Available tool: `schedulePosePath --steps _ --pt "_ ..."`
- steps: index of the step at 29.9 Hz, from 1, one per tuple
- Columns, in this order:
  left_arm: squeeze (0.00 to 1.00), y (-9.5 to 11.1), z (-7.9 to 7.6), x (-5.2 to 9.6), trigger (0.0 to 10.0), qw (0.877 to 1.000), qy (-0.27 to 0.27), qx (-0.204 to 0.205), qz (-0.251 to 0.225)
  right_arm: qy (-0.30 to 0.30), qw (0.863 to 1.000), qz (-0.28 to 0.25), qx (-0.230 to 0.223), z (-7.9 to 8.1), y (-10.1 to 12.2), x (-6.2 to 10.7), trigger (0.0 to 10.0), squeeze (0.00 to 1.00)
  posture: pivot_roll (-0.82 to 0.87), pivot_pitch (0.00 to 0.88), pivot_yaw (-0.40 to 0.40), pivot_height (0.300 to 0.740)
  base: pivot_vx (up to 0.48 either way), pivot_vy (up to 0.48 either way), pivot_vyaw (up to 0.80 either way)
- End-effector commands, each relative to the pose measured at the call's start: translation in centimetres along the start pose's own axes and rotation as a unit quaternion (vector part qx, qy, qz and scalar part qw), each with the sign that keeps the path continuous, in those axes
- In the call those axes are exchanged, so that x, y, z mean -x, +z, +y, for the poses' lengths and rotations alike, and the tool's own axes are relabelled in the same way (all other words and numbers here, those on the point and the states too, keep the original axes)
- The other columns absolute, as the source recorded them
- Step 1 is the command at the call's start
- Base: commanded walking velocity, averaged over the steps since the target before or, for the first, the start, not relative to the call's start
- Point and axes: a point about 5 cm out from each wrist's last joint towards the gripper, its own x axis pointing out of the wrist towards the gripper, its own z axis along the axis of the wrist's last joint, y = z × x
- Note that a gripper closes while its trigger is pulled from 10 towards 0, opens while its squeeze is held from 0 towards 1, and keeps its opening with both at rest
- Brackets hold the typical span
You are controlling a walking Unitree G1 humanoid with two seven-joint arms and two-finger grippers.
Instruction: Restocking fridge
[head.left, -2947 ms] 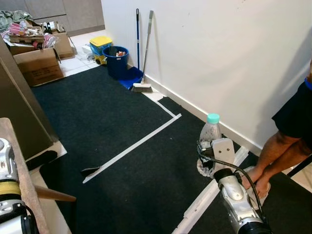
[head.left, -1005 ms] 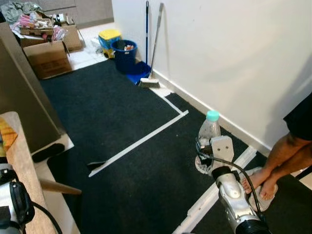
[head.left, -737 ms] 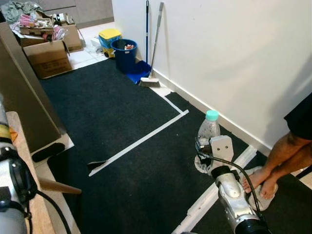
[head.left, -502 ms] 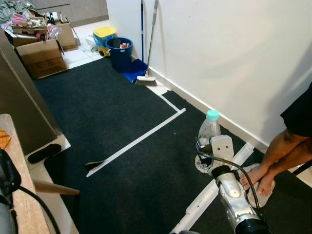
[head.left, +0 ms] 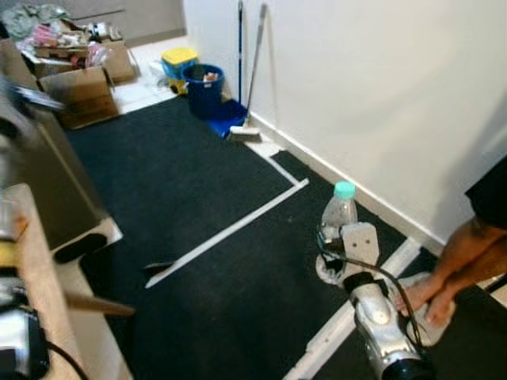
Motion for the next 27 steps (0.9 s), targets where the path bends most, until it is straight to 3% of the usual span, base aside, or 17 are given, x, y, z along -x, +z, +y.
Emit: schedulePosePath --steps 1,2,3,6,8,9,10,11,12,13,15,16,18,21,27 --pt "0.00 1.4 -1.1 -0.3 10.0 0.999 -0.024 0.004 -0.023 -0.001 1.000 0.006 0.001 -0.2 -0.3 0.1 10.0 0.00 0.09 0.022 -0.051 0.740 0.000 0.000 0.00" --pt "0.00 0.8 -4.0 -0.2 10.0 0.998 -0.055 0.007 -0.025 0.001 1.000 0.007 0.002 -0.2 -0.3 0.1 10.0 0.00 0.08 0.019 -0.053 0.740 0.000 0.000 0.00" --pt "0.00 0.8 -4.0 -0.2 10.0 0.998 -0.055 0.007 -0.025 0.001 1.000 0.007 0.002 -0.2 -0.3 0.1 10.0 0.00 0.08 0.019 -0.053 0.740 0.000 0.000 0.00" --pt "0.00 -2.6 -10.0 0.4 10.0 0.997 -0.068 0.029 0.006 0.004 1.000 0.004 0.001 0.1 -0.2 0.0 10.0 0.00 0.08 0.020 -0.047 0.740 0.000 0.000 0.00" --pt "0.00 -2.6 -10.0 0.4 10.0 0.997 -0.068 0.029 0.006 0.004 1.000 0.004 0.001 0.1 -0.2 0.0 10.0 0.00 0.08 0.020 -0.047 0.740 0.000 0.000 0.00" --pt "0.00 -3.6 -11.1 0.6 10.0 0.997 -0.066 0.033 0.018 0.005 1.000 0.004 0.001 0.2 -0.1 -0.1 10.0 0.00 0.08 0.020 -0.047 0.740 0.000 0.000 0.00" --pt "0.00 -5.9 -13.1 1.4 10.0 0.996 -0.078 0.018 0.049 0.007 1.000 0.011 0.001 0.4 -0.4 0.0 10.0 0.00 0.07 0.021 -0.047 0.740 0.000 0.000 0.00" --pt "0.00 -5.9 -13.1 1.4 10.0 0.996 -0.078 0.018 0.049 0.007 1.000 0.011 0.001 0.4 -0.4 0.0 10.0 0.00 0.07 0.021 -0.047 0.740 0.000 0.000 0.00" --pt "0.00 -7.7 -14.5 2.3 10.0 0.993 -0.093 -0.004 0.070 0.009 1.000 0.020 0.001 0.4 -0.9 0.2 10.0 0.00 0.06 0.020 -0.048 0.740 0.000 0.000 0.00" --pt "0.00 -7.7 -14.5 2.3 10.0 0.993 -0.093 -0.004 0.070 0.009 1.000 0.020 0.001 0.4 -0.9 0.2 10.0 0.00 0.06 0.020 -0.048 0.740 0.000 0.000 0.00" --pt "0.00 -11.2 -17.4 4.9 10.0 0.981 -0.135 -0.014 0.139 -0.001 0.999 0.054 0.009 -0.2 -2.6 1.0 10.0 0.00 0.05 0.025 -0.047 0.740 0.000 0.000 0.00" --pt "0.00 -11.2 -17.4 4.9 10.0 0.981 -0.135 -0.014 0.139 -0.001 0.999 0.054 0.009 -0.2 -2.6 1.0 10.0 0.00 0.05 0.025 -0.047 0.740 0.000 0.000 0.00" --pt "0.00 -13.0 -18.3 6.3 10.0 0.974 -0.133 -0.010 0.183 -0.020 0.996 0.085 0.015 -1.3 -4.1 2.0 10.0 0.00 0.05 0.025 -0.048 0.740 0.000 0.000 0.00" --pt "0.00 -14.8 -18.0 6.9 10.0 0.971 -0.070 -0.008 0.229 -0.051 0.993 0.102 0.028 -3.1 -5.3 3.3 10.0 0.00 0.05 0.027 -0.046 0.740 0.000 0.000 0.00" --pt "0.00 -15.6 -17.8 7.0 10.0 0.968 -0.030 0.010 0.250 -0.097 0.991 0.083 0.038 -4.3 -4.9 3.6 10.0 0.00 0.04 0.026 -0.042 0.740 0.000 0.000 0.00"
